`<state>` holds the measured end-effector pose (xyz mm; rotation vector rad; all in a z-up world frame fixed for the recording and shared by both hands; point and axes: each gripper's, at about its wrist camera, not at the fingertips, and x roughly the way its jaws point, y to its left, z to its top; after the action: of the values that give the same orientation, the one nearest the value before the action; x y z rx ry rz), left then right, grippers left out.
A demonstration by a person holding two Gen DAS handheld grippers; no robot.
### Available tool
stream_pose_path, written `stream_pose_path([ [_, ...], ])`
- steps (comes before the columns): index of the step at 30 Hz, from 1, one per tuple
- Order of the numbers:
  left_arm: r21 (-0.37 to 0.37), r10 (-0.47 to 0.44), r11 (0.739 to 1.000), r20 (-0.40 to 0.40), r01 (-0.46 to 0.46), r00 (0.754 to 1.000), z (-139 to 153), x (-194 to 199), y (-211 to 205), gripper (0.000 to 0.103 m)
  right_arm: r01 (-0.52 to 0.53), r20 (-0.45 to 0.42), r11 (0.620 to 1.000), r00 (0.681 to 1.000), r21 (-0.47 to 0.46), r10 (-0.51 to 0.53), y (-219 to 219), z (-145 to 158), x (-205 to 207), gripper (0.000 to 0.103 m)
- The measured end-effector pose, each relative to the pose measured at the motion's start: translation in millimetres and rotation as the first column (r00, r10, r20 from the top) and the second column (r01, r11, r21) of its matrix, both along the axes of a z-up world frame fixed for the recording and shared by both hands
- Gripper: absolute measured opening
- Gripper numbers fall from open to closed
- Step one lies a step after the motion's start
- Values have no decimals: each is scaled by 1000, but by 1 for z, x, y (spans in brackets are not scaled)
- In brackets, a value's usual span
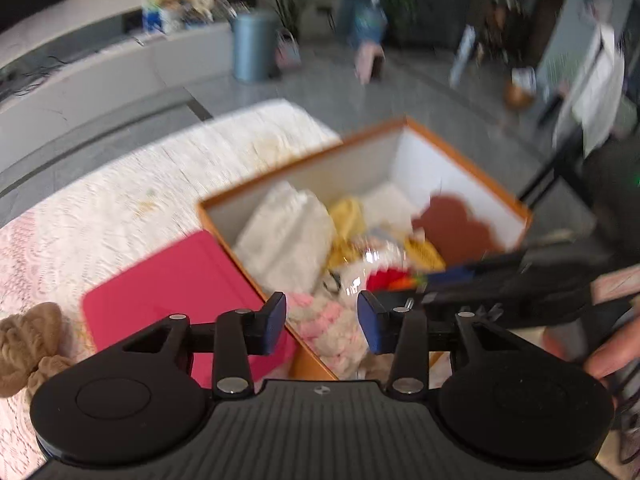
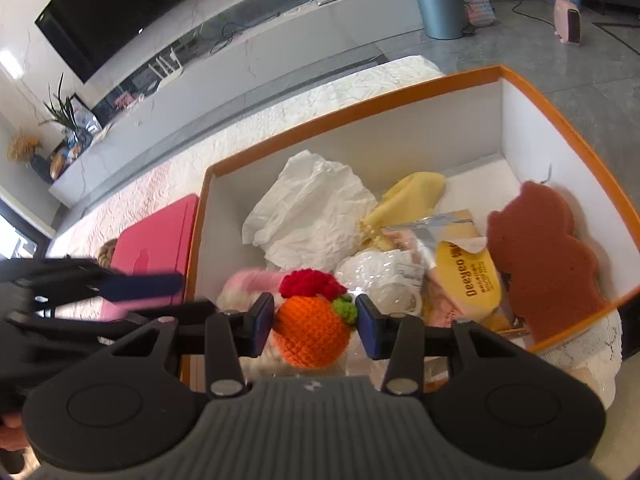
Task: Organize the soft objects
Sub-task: 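Carry the hat and crocheted fruit into the orange box and open both tools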
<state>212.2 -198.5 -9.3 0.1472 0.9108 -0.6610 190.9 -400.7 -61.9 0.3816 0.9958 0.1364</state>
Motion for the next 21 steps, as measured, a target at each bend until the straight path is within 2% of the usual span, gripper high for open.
stream_pose_path([
  [4, -59, 60, 997, 14, -59, 998, 13, -3, 24, 49, -41, -41, 999, 998, -17, 40, 18, -5, 8, 44],
  [9, -62, 114, 992, 38, -111, 993, 18, -7, 48, 49, -58, -147, 996, 988, -60, 49, 33, -21, 23, 44],
  [13, -75, 160, 985, 21, -158, 987, 17, -7, 71, 49, -76, -201, 991, 978, -108, 53, 41, -27, 29, 45],
  [16, -85, 189, 979, 19, -187, 982, 18, -10, 89, 49, -90, -182, 983, 982, -160, 60, 48, -21, 25, 48],
  [19, -87, 221, 972, 21, -218, 975, 19, -14, 107, 49, -79, -143, 977, 988, -200, 50, 51, -8, 19, 64],
  [21, -93, 244, 966, 25, -241, 969, 19, -18, 119, 49, -67, -116, 974, 992, -217, 42, 54, 2, 13, 64],
])
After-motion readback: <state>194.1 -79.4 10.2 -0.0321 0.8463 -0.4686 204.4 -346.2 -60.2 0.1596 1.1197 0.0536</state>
